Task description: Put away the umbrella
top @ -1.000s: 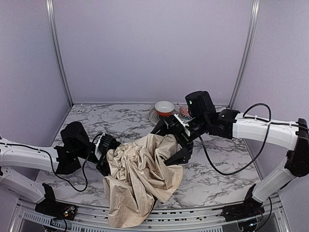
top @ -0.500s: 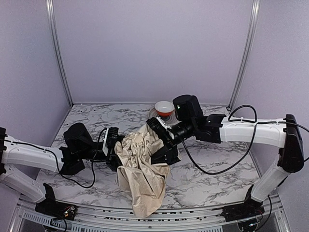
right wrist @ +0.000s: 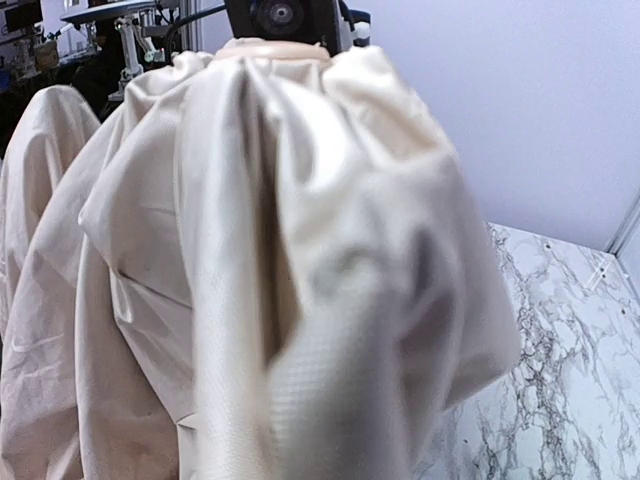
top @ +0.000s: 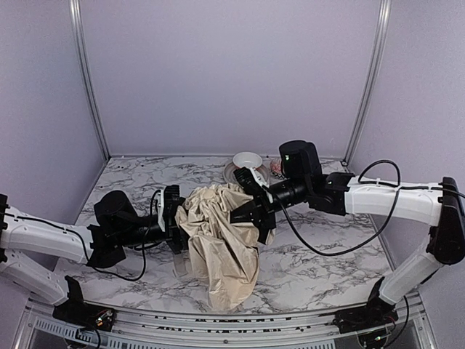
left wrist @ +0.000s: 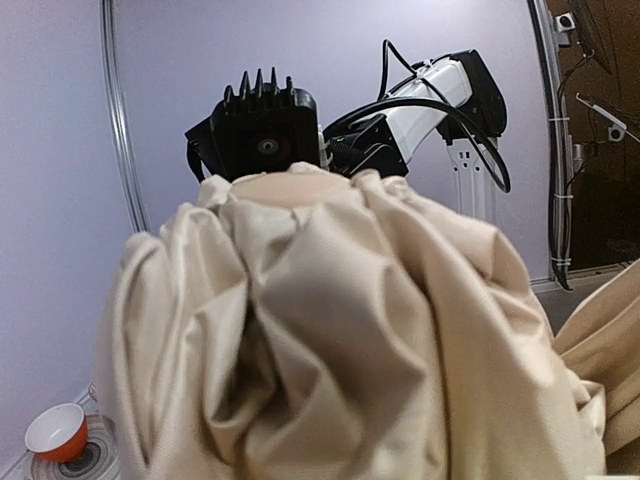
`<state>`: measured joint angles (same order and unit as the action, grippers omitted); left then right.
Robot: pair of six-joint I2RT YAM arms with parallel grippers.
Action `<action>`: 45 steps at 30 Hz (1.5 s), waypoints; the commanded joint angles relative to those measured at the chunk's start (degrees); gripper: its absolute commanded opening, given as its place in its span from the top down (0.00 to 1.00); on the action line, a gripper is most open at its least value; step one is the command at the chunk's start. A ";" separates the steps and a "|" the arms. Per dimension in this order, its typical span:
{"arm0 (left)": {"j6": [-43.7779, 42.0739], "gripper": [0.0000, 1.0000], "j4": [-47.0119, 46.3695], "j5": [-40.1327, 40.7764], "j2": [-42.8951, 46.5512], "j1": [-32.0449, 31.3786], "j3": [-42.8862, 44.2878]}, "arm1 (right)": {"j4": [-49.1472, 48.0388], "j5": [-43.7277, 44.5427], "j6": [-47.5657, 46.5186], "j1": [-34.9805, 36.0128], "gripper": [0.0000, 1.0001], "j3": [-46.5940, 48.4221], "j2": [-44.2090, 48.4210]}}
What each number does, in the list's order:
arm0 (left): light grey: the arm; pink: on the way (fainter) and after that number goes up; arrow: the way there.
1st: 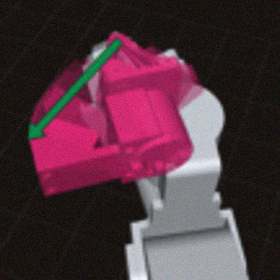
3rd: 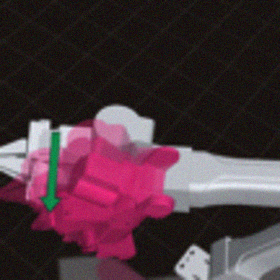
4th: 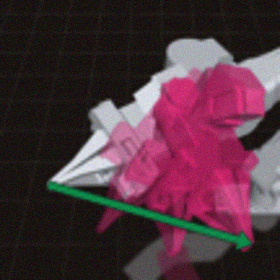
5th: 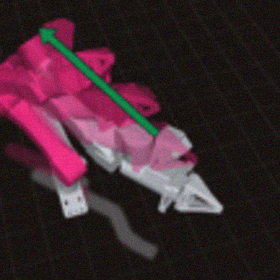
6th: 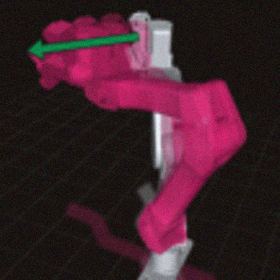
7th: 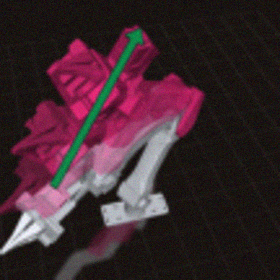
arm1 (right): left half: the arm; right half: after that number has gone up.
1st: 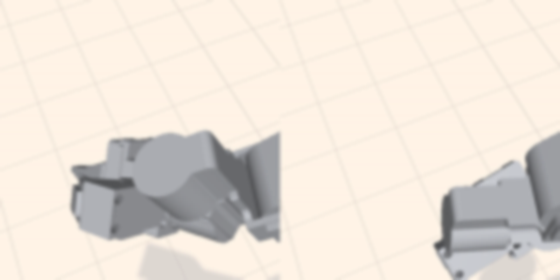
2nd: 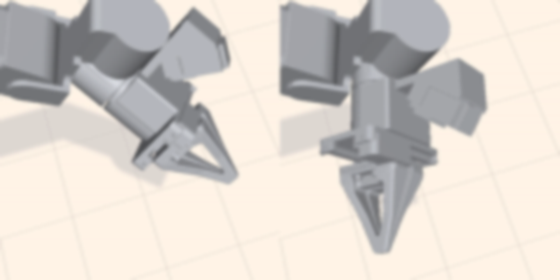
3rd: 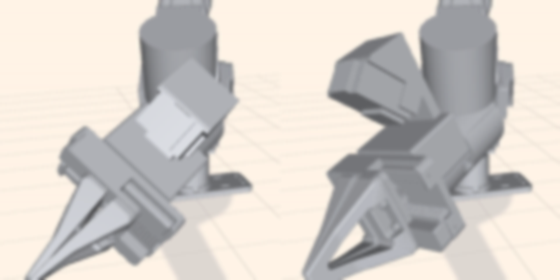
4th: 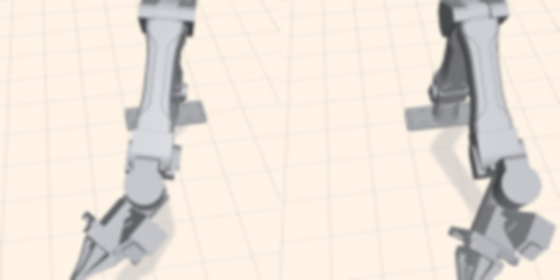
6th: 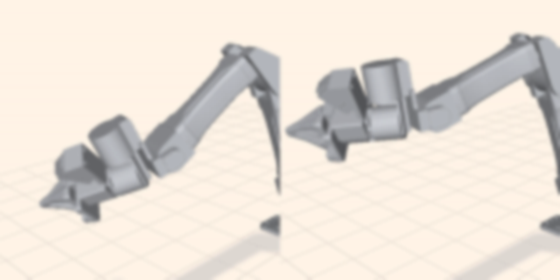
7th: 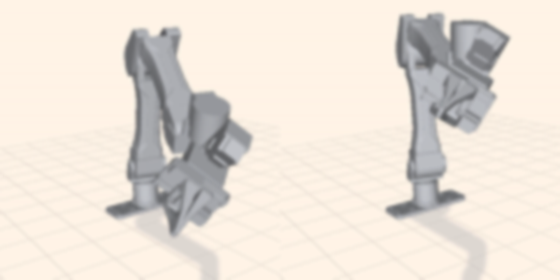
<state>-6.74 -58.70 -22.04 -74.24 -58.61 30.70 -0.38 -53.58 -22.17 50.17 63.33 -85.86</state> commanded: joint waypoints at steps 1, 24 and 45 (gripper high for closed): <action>-2.06 0.47 -0.10 1.31 1.26 0.60 1.20 | 1.19 -3.09 -1.14 -0.34 0.91 -0.35 3.78; -17.69 0.01 23.52 6.08 13.75 9.82 -7.85 | 10.17 -10.90 -10.81 -15.70 1.00 -4.56 14.89; -11.02 0.19 8.83 -5.94 -12.87 9.21 0.50 | 40.18 -17.92 -30.81 -15.54 1.00 10.18 11.92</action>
<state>-20.78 -43.24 -25.50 -83.44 -49.12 30.30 39.46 -67.42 -52.56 34.48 70.24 -75.90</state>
